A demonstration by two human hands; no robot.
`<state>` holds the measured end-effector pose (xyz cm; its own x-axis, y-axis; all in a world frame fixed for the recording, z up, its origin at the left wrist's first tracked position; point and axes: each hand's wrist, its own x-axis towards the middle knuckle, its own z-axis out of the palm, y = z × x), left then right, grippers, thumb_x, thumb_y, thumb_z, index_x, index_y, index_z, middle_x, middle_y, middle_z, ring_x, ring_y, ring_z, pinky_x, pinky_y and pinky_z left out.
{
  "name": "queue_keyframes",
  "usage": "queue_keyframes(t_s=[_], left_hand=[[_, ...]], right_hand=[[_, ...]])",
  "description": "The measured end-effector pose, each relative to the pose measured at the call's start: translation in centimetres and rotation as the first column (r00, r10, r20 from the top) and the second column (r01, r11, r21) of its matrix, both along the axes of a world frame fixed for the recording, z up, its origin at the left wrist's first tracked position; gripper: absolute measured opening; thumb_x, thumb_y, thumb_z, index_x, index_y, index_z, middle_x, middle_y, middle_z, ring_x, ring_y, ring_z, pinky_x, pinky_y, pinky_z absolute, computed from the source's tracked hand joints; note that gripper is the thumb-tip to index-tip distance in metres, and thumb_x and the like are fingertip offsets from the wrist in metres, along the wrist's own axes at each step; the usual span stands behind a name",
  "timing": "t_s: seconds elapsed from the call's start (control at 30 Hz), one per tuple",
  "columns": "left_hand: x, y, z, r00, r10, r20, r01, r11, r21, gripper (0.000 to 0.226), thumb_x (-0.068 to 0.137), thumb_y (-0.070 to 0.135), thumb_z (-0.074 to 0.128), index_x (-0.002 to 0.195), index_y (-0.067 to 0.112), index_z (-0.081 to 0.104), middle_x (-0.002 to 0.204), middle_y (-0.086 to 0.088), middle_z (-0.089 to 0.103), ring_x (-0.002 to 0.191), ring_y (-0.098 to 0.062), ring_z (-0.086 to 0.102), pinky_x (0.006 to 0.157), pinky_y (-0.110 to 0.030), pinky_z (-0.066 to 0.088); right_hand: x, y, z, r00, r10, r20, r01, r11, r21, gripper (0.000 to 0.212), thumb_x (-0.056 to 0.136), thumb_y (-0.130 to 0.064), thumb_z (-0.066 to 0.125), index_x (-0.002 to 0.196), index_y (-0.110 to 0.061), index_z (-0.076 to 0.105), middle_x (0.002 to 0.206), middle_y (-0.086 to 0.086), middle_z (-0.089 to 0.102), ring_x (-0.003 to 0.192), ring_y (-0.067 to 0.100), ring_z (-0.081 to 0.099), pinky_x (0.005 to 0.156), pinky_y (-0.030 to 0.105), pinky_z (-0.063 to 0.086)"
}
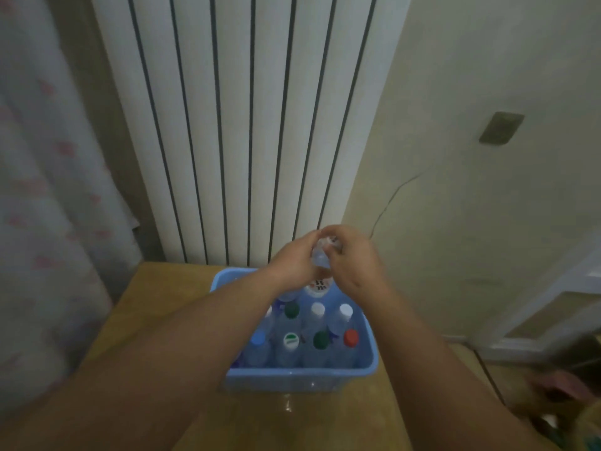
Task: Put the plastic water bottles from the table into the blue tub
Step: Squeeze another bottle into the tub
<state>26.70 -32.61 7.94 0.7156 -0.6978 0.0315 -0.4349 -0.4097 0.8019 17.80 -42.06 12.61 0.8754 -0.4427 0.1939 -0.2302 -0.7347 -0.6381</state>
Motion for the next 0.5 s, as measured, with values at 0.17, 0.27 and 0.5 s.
queue_keyframes(t_s=[0.17, 0.27, 0.5], left_hand=[[2.0, -3.2, -3.2, 0.981, 0.008, 0.195, -0.061, 0.962, 0.267, 0.066, 0.079, 0.047, 0.070, 0.137, 0.034, 0.042, 0.123, -0.001, 0.062, 0.113, -0.024, 0.059, 0.092, -0.040, 0.049], [3.5, -4.7, -5.2, 0.923, -0.053, 0.380, -0.131, 0.887, 0.443, 0.058, 0.077, 0.056, 0.067, 0.126, 0.031, 0.050, 0.116, -0.001, 0.062, 0.113, -0.025, 0.055, 0.096, -0.045, 0.042], [5.5, -5.3, -9.2, 0.910, -0.136, 0.393, -0.160, 0.759, 0.631, 0.077, 0.073, 0.065, 0.065, 0.142, 0.040, 0.040, 0.154, 0.004, 0.034, 0.144, -0.026, 0.022, 0.115, -0.052, 0.017]], right_hand=[[3.1, -4.0, -4.0, 0.994, 0.056, -0.097, -0.051, 0.997, 0.061, 0.027, 0.095, -0.013, 0.050, 0.117, -0.024, 0.062, 0.118, 0.003, 0.063, 0.092, 0.012, 0.055, 0.067, 0.017, 0.039], [4.9, -6.0, -6.8, 0.978, 0.124, -0.169, -0.106, 0.988, 0.108, 0.029, 0.094, -0.010, 0.052, 0.119, -0.021, 0.062, 0.118, 0.005, 0.064, 0.090, 0.011, 0.054, 0.060, 0.013, 0.038], [8.0, -7.4, -12.3, 0.949, 0.149, -0.277, -0.087, 0.970, 0.226, 0.042, 0.090, -0.013, 0.056, 0.131, -0.018, 0.048, 0.116, 0.008, 0.062, 0.092, 0.017, 0.055, 0.083, 0.029, 0.048]])
